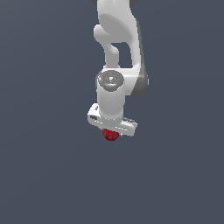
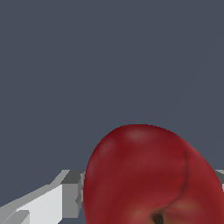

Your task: Pick up the object and move it to a goal position.

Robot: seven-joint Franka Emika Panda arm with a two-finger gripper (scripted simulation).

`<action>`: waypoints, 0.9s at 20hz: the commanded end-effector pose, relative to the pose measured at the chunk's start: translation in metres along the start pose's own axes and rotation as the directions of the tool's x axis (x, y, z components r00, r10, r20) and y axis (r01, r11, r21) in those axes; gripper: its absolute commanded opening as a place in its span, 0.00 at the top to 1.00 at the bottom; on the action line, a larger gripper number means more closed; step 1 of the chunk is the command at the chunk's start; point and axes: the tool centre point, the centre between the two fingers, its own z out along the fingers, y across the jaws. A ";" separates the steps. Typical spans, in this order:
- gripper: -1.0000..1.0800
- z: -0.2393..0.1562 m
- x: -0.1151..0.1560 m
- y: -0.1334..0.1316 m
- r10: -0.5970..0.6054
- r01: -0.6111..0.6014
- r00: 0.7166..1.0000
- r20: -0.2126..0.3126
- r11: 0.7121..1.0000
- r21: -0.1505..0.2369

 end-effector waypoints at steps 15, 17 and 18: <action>1.00 -0.105 0.088 0.081 -0.001 0.001 1.000 -0.003 1.000 0.001; 1.00 -0.113 0.095 0.087 0.000 0.000 1.000 -0.003 1.000 0.000; 1.00 -0.117 0.099 0.090 0.000 0.000 1.000 -0.003 1.000 0.000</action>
